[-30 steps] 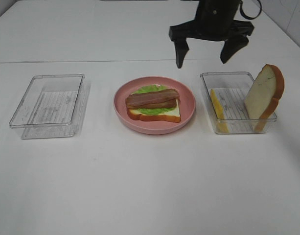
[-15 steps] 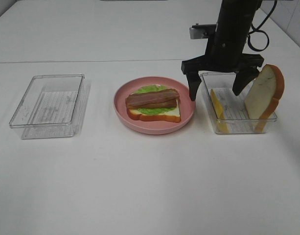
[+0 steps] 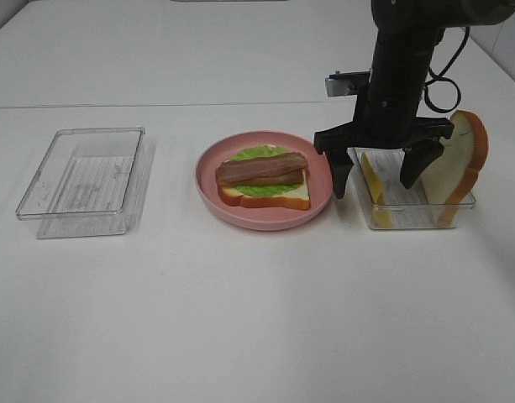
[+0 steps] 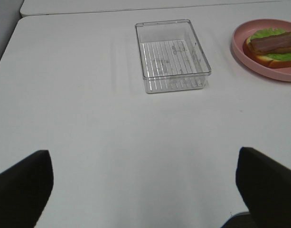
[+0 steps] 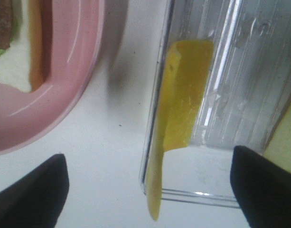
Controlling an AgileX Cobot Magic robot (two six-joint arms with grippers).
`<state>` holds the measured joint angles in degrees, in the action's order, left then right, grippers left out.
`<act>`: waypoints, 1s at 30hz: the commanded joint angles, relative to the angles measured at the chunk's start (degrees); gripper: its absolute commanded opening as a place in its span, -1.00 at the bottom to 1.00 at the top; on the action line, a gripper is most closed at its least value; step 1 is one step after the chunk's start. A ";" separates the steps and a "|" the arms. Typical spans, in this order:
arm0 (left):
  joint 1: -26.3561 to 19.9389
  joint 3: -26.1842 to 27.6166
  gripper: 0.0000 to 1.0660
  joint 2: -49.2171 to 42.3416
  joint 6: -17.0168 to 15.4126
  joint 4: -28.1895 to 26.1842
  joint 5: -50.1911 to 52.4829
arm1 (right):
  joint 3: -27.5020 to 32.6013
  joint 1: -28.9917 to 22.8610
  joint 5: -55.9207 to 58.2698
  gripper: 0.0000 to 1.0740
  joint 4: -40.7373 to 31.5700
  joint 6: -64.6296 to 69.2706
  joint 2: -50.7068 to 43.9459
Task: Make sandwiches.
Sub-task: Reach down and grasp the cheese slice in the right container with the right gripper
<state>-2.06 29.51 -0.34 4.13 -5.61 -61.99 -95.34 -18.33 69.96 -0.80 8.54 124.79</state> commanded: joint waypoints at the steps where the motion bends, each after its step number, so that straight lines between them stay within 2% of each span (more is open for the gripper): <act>1: -0.06 0.00 0.88 -0.97 -0.34 -0.29 0.34 | 0.52 0.17 -1.32 0.30 -0.17 -0.46 0.11; 2: -0.06 0.00 0.88 -0.97 -0.34 -0.29 0.34 | 0.52 0.17 -1.32 0.30 -0.17 -0.46 0.11; 4: -0.06 0.00 0.88 -0.97 -0.34 -0.29 0.34 | 0.52 0.17 -1.55 0.09 -0.17 0.11 0.11; 6: -0.06 0.00 0.88 -0.97 -0.34 -0.29 0.34 | 0.52 0.17 -1.66 0.02 -0.17 0.46 0.11; 17: -0.06 0.00 0.88 -0.97 -0.34 -0.29 0.34 | 0.52 0.17 -2.92 -0.05 -0.17 0.63 0.11; 22: -0.06 0.00 0.88 -0.97 -0.34 -0.29 0.34 | 0.52 0.17 -2.92 -0.38 -0.06 0.97 0.11; 30: -0.06 0.00 0.88 -0.97 -0.34 -0.29 0.34 | 0.52 0.11 -2.92 -0.43 0.34 1.03 0.11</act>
<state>-2.06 29.51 -0.34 4.13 -5.61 -61.99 -95.23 -18.33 67.55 -0.74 9.57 124.85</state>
